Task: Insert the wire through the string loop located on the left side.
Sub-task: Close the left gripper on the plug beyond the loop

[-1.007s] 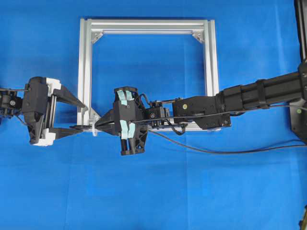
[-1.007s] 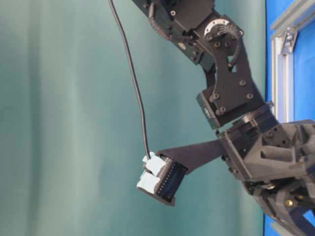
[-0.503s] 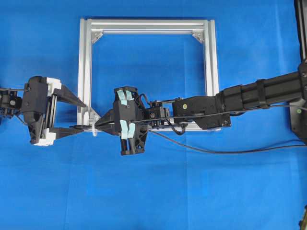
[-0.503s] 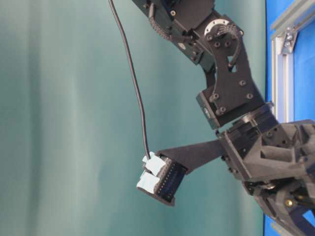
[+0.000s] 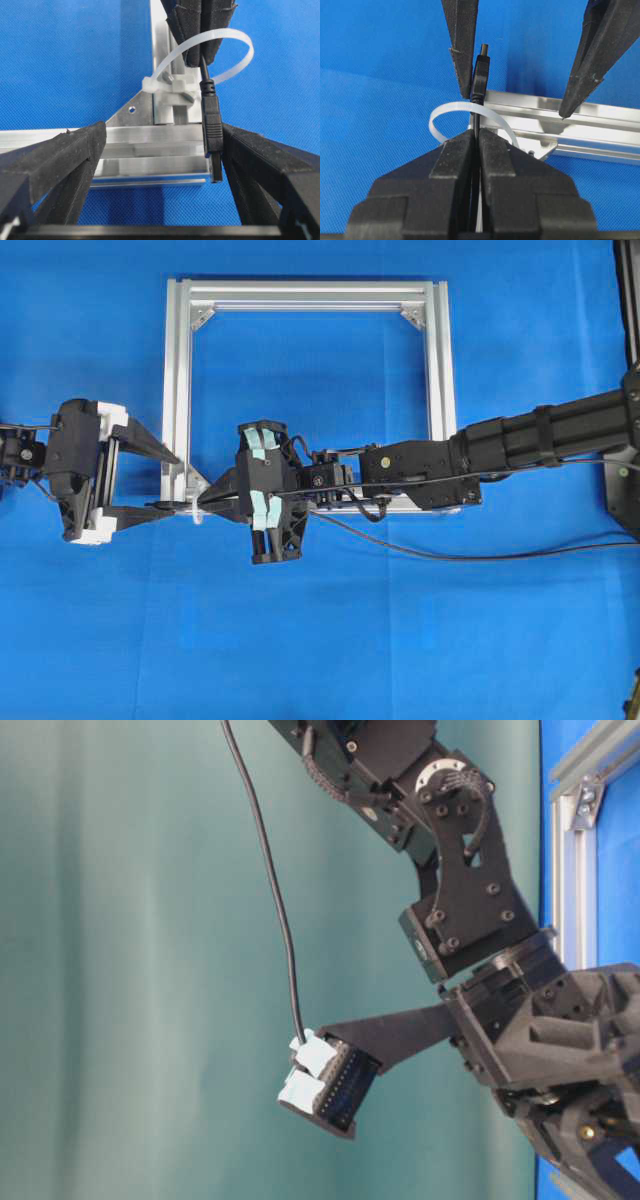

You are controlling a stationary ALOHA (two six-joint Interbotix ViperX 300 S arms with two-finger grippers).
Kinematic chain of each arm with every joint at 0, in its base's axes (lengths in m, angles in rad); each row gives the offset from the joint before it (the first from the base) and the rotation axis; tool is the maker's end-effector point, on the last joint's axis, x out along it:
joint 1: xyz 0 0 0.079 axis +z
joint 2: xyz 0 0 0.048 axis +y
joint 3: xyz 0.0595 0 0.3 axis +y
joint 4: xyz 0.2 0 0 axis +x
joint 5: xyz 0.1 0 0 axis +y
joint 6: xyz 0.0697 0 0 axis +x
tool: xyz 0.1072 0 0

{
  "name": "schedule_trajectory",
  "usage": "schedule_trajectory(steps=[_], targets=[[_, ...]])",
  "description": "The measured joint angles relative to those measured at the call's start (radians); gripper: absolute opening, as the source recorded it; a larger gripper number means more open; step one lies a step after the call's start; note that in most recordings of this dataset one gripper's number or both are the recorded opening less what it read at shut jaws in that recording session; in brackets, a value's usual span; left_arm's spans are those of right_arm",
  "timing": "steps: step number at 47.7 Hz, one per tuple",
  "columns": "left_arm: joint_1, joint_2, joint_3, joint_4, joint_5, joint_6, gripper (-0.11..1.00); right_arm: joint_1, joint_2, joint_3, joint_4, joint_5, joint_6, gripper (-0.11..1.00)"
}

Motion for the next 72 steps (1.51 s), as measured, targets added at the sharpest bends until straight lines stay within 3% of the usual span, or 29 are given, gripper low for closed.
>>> schedule_trajectory(steps=[9,13,16,25,28,65,68,72], targets=[[-0.006,-0.002,0.0,-0.002,0.0,0.003,0.89,0.0,0.002,0.0,0.0,0.0,0.0,0.0],[-0.008,0.0,0.0,0.0,0.008,0.009,0.83,-0.002,0.002,0.002,0.0,0.0,0.0,0.0],[-0.012,-0.002,0.0,0.0,0.015,0.009,0.71,0.0,0.002,0.0,0.0,0.0,0.0,0.0],[-0.043,-0.002,-0.003,0.002,0.025,0.011,0.17,-0.005,0.002,0.002,0.0,0.0,0.0,0.0],[-0.044,0.0,-0.003,0.003,0.023,0.011,0.06,-0.006,0.002,0.002,0.0,0.0,0.0,0.0],[-0.044,0.002,-0.006,0.003,0.028,0.011,0.06,-0.005,0.0,0.0,-0.002,0.028,0.0,0.01],[-0.044,0.002,-0.005,0.003,0.028,0.011,0.06,-0.003,0.0,0.0,-0.003,0.029,0.002,0.06],[-0.044,0.0,-0.006,0.003,0.028,0.011,0.06,-0.002,0.0,0.002,-0.002,0.031,0.005,0.23]])
